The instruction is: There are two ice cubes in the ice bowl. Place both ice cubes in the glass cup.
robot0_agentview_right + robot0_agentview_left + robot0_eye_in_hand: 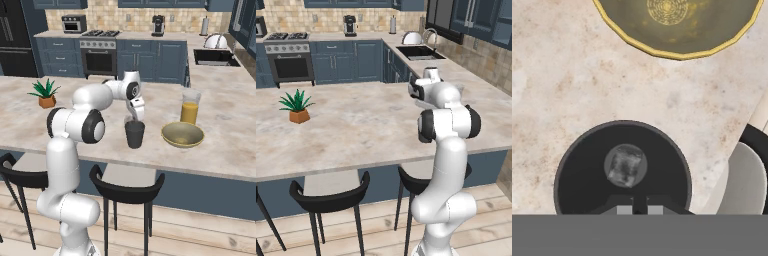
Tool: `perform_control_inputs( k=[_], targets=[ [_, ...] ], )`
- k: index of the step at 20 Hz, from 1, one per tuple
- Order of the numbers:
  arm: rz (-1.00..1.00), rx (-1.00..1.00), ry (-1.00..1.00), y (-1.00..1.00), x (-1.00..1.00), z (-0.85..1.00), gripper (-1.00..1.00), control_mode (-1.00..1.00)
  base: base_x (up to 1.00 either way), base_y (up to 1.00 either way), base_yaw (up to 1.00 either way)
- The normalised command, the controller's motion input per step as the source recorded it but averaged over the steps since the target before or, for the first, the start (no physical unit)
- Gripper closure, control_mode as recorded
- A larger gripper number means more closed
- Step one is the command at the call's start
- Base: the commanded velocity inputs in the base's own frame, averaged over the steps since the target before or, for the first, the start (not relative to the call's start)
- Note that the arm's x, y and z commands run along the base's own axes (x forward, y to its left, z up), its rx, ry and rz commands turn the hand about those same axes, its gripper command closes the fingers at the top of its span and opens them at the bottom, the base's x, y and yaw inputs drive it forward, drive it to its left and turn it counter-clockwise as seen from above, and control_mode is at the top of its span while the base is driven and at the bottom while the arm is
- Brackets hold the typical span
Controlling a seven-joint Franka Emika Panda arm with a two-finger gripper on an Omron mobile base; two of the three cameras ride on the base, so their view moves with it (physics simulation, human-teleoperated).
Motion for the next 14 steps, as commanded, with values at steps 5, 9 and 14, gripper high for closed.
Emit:
perform_control_inputs(
  k=[5, 9, 14],
  targets=[
    [0.0, 0.0, -0.01, -0.18, 0.0, -0.07, 1.0, -1.0, 0.0, 0.0, 0.0],
    [0.0, 0.0, 0.0, -0.17, 0.0, -0.04, 1.0, -1.0, 0.0, 0.0, 0.0],
    [0.0, 0.0, 0.0, -0.04, 0.0, -0.12, 1.0, -1.0, 0.0, 0.0, 0.0]
  ],
)
